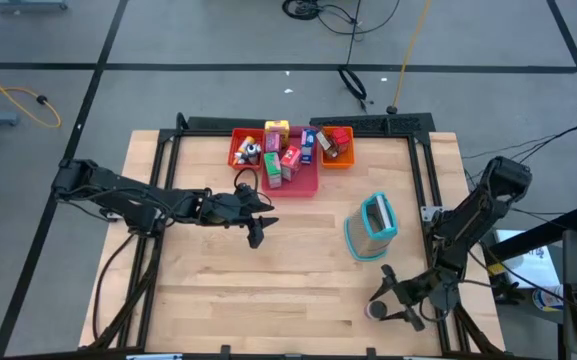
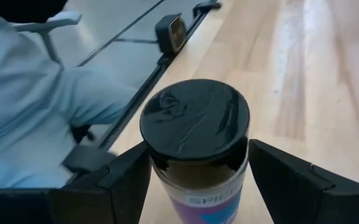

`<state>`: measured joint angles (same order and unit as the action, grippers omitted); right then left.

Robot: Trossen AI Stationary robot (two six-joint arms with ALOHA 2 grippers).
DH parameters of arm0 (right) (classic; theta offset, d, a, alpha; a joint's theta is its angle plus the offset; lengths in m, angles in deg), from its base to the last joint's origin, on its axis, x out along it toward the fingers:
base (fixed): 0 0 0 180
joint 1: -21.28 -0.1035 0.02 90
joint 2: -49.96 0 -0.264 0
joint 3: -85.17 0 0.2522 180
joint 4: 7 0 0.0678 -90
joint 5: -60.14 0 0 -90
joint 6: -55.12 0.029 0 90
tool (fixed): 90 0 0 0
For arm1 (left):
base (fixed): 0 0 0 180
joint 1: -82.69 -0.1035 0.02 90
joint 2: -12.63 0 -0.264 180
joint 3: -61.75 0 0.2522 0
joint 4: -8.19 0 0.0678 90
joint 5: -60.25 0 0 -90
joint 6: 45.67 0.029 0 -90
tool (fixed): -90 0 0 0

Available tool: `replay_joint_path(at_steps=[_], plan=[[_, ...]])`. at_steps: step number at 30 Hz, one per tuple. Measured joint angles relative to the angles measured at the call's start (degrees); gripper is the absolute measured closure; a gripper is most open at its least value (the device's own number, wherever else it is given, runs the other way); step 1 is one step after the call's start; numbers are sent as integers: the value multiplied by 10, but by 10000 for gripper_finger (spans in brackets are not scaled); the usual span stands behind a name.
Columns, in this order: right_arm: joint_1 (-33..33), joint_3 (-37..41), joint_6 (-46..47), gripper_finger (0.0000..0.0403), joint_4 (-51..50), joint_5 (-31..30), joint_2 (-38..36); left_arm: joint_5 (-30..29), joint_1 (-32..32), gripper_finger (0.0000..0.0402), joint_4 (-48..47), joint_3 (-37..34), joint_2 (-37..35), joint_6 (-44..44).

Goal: Pick & Place Kitchen Items
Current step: Put the violet seasoning bottle into the orange bin

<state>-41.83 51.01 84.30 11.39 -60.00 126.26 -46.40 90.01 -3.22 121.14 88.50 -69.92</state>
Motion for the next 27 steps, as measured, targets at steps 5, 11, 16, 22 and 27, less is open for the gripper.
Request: replay_joint_path(at_steps=[5,11,16,22,27], plan=[[1,0,-20,147,55,-39,48,0,0,217,0,0,0,0],[21,0,-21,148,111,-47,106,0,0,217,0,0,0,0],[38,0,-33,179,141,-46,127,0,0,217,0,0,0,0],[39,0,-44,240,156,-46,127,0,0,217,-1,0,0,0],[39,0,-85,240,220,-60,126,0,0,217,-5,0,0,0]])
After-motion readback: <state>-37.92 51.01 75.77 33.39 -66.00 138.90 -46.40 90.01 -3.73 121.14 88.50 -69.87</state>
